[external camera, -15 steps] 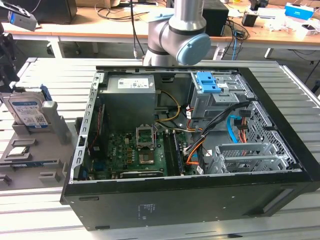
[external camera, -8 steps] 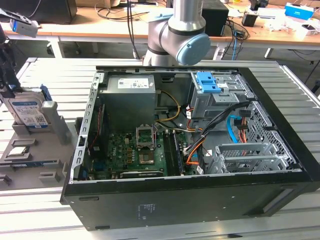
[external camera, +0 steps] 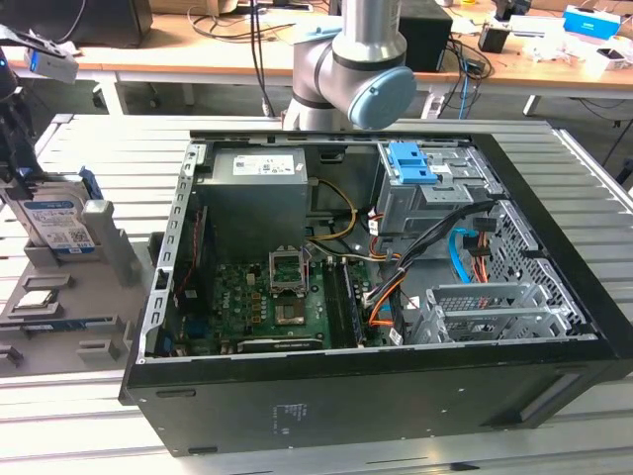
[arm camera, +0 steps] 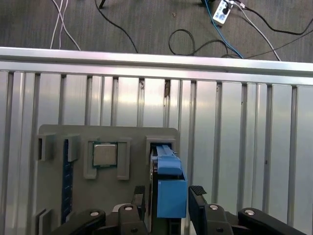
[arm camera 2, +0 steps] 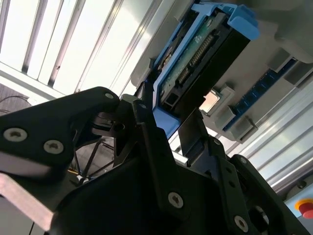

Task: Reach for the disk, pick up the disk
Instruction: 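Pick up the disk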

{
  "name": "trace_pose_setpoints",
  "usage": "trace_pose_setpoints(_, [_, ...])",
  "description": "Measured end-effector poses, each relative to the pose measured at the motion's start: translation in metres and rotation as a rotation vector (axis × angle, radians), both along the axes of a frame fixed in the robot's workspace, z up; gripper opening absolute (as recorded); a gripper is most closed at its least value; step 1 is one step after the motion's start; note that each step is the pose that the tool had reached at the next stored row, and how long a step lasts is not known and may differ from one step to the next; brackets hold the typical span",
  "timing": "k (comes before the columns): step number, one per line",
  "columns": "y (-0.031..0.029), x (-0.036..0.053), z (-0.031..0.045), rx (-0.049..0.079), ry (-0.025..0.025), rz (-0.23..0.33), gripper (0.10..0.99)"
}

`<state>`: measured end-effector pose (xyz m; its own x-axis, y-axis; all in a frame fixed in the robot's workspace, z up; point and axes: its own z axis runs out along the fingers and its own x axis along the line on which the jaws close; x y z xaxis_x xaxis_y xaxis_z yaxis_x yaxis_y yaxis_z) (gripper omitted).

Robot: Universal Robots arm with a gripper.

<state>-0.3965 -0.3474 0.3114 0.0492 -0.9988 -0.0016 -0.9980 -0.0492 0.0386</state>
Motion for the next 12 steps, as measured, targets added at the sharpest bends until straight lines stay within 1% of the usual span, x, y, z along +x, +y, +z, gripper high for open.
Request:
trace_pose_setpoints(8, [0.0000, 0.0000, -0.0063, 0.000, -0.0001, 0.000, 0.482])
trace_pose_setpoints(12, [0.0000, 0.0000, -0.0135, 0.000, 0.0000, 0.000, 0.482])
